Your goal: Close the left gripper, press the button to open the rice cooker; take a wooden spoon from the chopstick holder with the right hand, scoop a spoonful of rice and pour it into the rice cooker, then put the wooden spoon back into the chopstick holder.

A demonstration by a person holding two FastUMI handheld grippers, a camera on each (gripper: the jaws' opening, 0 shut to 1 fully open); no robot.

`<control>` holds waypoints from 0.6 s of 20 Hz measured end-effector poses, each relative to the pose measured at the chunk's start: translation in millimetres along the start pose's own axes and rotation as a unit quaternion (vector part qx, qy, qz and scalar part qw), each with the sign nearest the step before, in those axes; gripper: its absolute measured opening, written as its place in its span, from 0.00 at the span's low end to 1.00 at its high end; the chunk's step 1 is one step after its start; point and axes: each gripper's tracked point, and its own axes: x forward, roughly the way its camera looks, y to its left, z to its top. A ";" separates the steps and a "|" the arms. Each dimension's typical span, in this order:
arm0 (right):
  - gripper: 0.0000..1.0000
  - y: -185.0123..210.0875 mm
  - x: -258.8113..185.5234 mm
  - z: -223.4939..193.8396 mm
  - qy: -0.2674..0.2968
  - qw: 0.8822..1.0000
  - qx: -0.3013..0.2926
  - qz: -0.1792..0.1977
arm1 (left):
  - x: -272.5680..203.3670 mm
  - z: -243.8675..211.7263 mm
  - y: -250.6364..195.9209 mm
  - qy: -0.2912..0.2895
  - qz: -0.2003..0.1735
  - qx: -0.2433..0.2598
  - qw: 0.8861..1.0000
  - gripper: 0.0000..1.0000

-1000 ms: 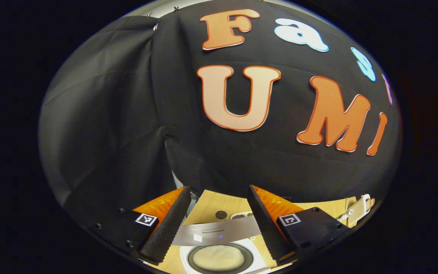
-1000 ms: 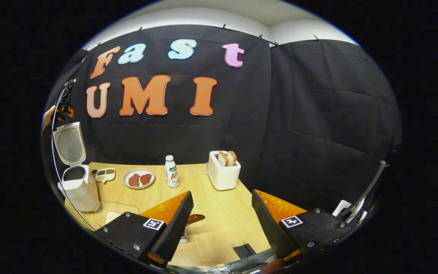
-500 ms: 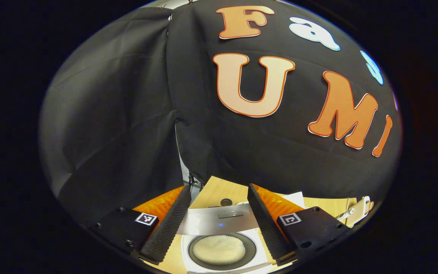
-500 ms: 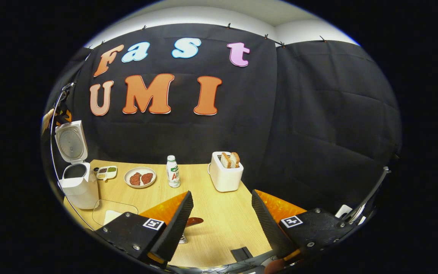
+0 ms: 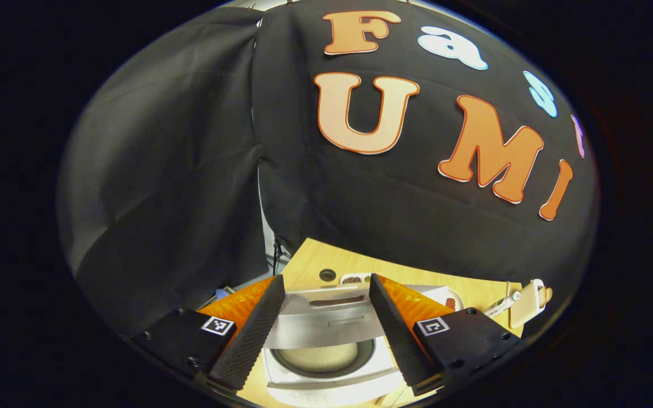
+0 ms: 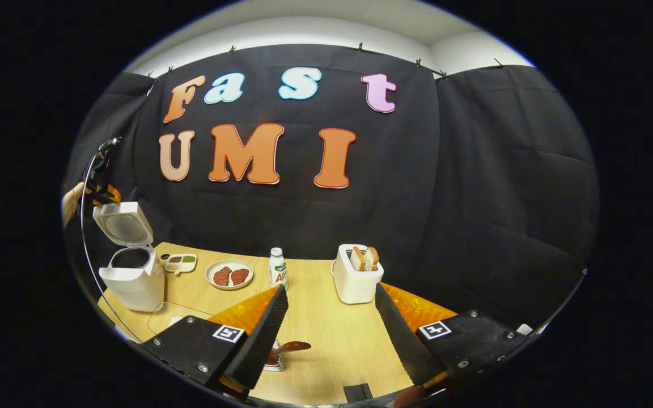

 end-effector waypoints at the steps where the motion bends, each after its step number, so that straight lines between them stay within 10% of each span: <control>1: 0.96 0.8 -0.2 3.1 -0.002 1.000 -0.005 0.007 | -3.1 -19.4 0.7 0.010 -0.004 -0.006 1.000 1.00; 12: 1.00 21.2 5.7 -1.9 -0.001 0.997 -0.048 0.068 | -25.3 -146.7 12.8 0.042 0.021 0.000 0.999 1.00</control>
